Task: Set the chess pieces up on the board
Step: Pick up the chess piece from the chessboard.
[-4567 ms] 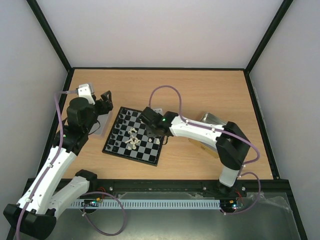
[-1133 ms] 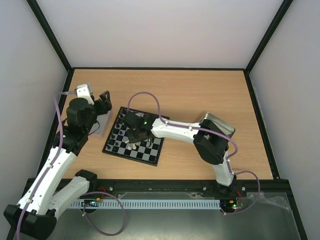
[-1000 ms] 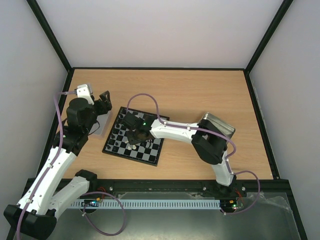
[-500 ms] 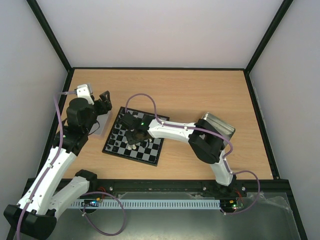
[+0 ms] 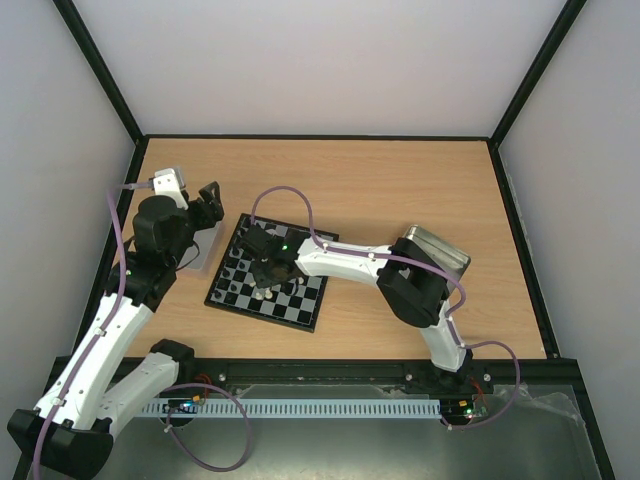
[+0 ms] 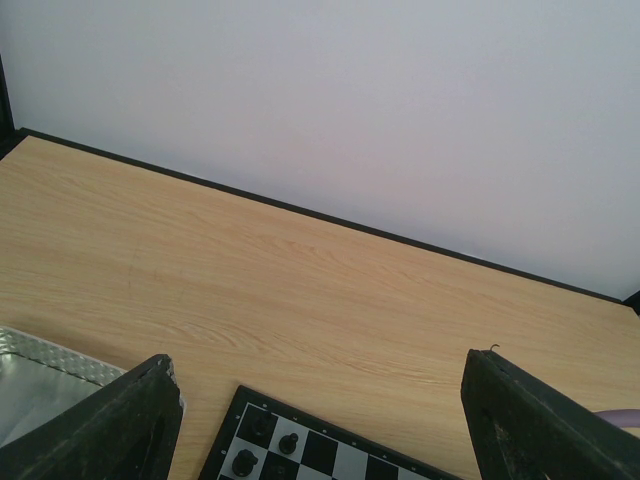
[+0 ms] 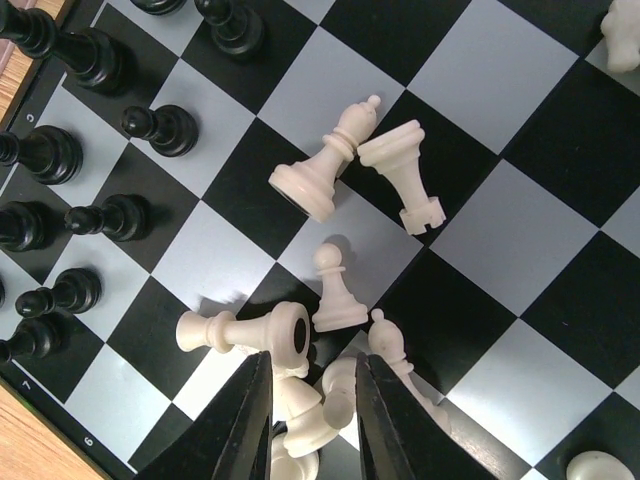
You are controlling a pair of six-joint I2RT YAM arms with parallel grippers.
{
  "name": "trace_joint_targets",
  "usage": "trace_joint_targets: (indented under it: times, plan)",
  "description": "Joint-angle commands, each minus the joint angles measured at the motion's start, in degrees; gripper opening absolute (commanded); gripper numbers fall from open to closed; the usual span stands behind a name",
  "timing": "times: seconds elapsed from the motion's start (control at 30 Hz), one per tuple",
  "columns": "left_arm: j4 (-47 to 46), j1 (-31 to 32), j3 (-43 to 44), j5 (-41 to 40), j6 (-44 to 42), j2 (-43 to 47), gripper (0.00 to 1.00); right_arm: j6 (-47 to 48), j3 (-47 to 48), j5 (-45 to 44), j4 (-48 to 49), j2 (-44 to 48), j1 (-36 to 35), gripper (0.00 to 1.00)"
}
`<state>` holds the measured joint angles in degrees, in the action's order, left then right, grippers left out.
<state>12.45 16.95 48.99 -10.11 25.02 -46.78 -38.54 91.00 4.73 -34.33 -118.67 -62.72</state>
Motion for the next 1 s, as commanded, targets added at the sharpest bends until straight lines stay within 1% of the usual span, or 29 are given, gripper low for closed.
trace_joint_targets:
  times: [0.0,0.13,0.2,0.43,0.63,0.8,0.97]
  plan:
    - [-0.05,-0.38,-0.3,-0.61,0.1,0.73,0.78,0.18,-0.05,-1.27,-1.44,0.46,-0.52,0.23]
    - [-0.03,-0.34,-0.3,-0.61,0.11,0.71,0.78,0.2,-0.06,-1.26,-1.55,0.14,-0.48,0.18]
    - [-0.05,-0.35,-0.3,-0.61,0.16,0.67,0.78,0.1,-1.42,-1.38,-1.83,-0.13,-0.47,0.17]
    - [-0.05,-0.38,-0.3,-0.61,0.1,0.56,0.78,0.03,-1.6,-2.09,-2.17,-0.67,-0.49,0.16]
    - [-0.03,-0.34,-0.3,-0.61,0.05,0.57,0.78,0.05,-1.52,-2.01,-1.23,-0.27,-0.5,0.04]
    - [-0.05,-0.39,-0.25,-0.61,0.2,0.56,0.78,-0.37,-1.8,-2.76,-0.23,1.51,-0.49,0.02]
    - [-0.05,-0.39,-0.25,-0.55,0.19,0.58,0.78,-1.65,-4.09,-3.59,2.06,5.73,-0.52,0.02]
